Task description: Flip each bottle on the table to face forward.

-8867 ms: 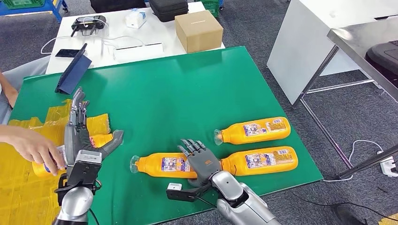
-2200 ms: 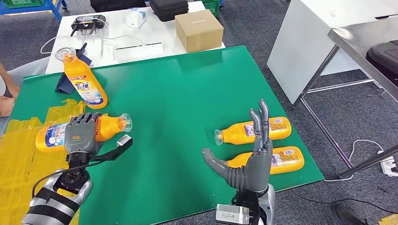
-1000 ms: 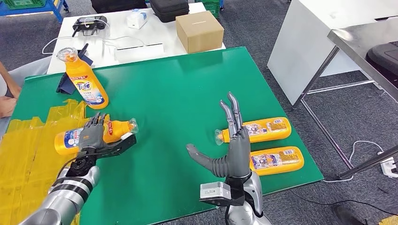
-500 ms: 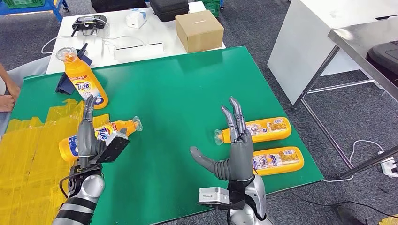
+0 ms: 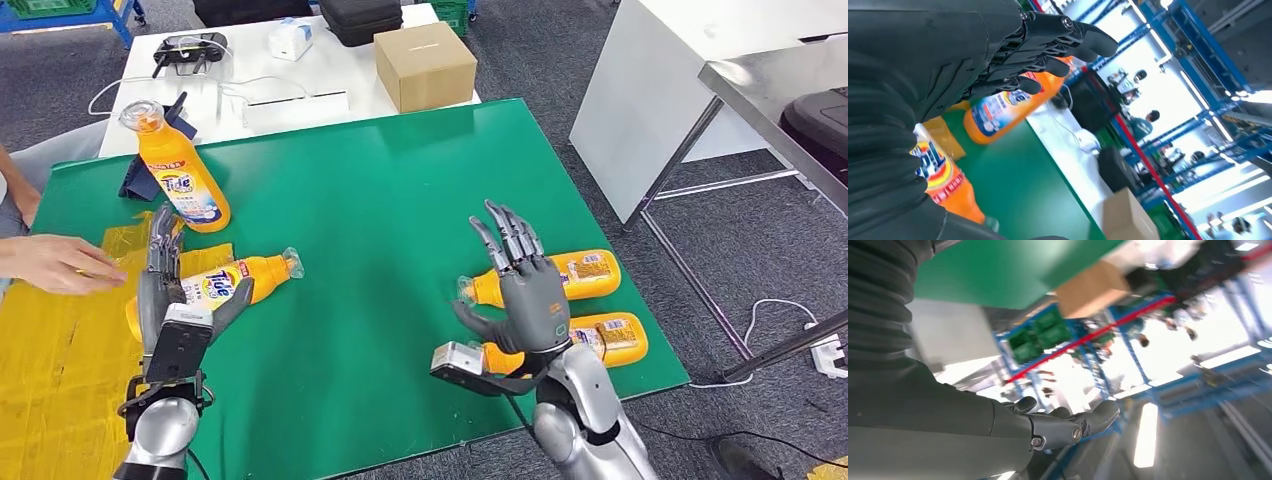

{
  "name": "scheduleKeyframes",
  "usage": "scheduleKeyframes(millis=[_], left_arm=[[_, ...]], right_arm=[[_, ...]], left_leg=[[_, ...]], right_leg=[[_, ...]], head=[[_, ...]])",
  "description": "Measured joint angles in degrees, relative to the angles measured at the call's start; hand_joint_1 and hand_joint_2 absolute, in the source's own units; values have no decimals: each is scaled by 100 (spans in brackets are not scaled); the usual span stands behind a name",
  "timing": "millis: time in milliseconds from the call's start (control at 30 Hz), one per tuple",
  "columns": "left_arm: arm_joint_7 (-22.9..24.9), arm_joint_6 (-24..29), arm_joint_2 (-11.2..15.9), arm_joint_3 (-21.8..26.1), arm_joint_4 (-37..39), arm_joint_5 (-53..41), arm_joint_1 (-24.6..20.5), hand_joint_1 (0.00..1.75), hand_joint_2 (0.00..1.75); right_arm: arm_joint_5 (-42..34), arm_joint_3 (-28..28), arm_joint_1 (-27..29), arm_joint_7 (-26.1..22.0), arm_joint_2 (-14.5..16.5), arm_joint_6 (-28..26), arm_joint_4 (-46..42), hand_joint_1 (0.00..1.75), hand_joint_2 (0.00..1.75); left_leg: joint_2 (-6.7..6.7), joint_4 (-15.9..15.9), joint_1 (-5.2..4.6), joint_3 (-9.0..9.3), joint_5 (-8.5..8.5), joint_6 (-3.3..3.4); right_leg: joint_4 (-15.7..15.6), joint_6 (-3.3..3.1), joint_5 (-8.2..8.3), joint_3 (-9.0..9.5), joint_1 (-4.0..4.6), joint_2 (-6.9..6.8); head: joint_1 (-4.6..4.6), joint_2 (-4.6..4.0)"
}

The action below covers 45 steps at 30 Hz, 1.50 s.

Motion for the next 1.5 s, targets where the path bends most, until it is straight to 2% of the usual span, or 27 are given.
scheduleKeyframes(millis=[133,267,367,500,700,1100,1500], left_arm=[[-6,-111,-28,0,-156,93,52,0,175],[-30,-386,-37,-14,-236,293,72,0,175],[-27,-508,-39,-45,-246,359,65,0,175],[0,-594,-39,-128,-226,379,14,0,175],[-12,-621,-39,-245,-143,432,-58,0,175],[-80,-642,-38,-313,-34,768,-181,0,175],[-158,-695,-37,-357,31,934,-336,0,175]], right_arm=[[-28,-247,-130,-9,-188,177,205,0,175],[-31,-393,-327,115,-431,713,534,0,175],[-38,-521,-600,-19,-676,991,985,0,175],[52,-621,-964,-218,-916,1036,1668,0,175],[-55,-685,-1339,-412,-1088,1192,2495,0,175],[-72,-628,-1727,-600,-1176,1393,3460,0,175],[-88,-270,-2366,-616,-1015,1732,4726,0,175]], left_leg=[[1,0,-1,0,0,0],[-2,1,-1,0,0,0],[-7,1,-3,-1,1,2],[-6,3,-9,-1,3,5],[-6,3,-9,-1,5,7],[-7,3,-9,-3,4,8],[-7,3,-9,-3,6,9]], right_leg=[[0,1,1,0,0,1],[0,1,0,0,0,-1],[0,3,2,1,-2,-2],[0,11,8,1,-9,-2],[0,13,10,0,-10,-2],[0,14,10,1,-10,-2],[1,14,11,1,-10,-2]], head=[[-1,0],[-3,0],[0,0],[-2,0],[-2,0],[-3,0],[-3,0]])
